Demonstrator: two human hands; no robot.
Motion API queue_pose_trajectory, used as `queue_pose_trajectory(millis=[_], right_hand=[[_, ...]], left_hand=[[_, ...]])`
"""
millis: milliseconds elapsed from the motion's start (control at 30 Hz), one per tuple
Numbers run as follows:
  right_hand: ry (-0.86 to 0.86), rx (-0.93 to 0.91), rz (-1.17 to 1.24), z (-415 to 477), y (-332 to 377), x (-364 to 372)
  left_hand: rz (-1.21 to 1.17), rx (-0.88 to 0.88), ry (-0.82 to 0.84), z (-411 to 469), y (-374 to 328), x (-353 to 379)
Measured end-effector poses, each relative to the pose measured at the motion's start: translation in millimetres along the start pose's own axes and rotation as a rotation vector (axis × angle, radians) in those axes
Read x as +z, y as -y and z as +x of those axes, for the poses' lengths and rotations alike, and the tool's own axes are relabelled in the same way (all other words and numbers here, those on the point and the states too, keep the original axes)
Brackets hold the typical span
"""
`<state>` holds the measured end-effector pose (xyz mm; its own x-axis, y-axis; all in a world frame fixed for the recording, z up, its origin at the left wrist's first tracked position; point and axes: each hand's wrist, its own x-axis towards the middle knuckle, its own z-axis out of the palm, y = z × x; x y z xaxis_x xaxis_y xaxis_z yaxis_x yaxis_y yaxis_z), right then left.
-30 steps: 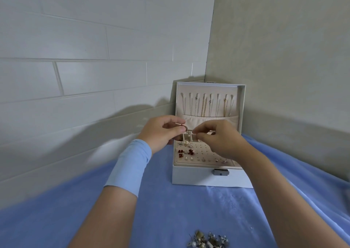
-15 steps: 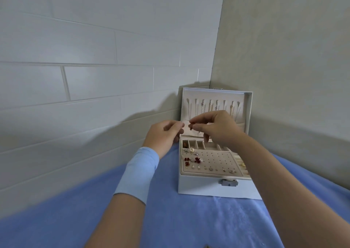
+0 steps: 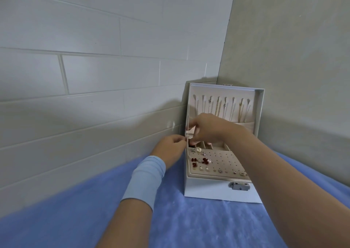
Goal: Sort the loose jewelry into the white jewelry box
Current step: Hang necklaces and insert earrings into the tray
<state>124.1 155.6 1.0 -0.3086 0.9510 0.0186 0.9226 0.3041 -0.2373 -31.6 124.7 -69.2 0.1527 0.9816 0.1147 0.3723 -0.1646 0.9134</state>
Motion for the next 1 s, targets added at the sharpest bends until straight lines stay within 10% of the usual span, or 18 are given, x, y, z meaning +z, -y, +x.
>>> queue_pose_trajectory(millis=[1000], right_hand=[[-0.117,0.016,0.38,-7.2,-11.4,-0.8]], left_hand=[[0.1,0.117,-0.002,5.8,0.9,1.9]])
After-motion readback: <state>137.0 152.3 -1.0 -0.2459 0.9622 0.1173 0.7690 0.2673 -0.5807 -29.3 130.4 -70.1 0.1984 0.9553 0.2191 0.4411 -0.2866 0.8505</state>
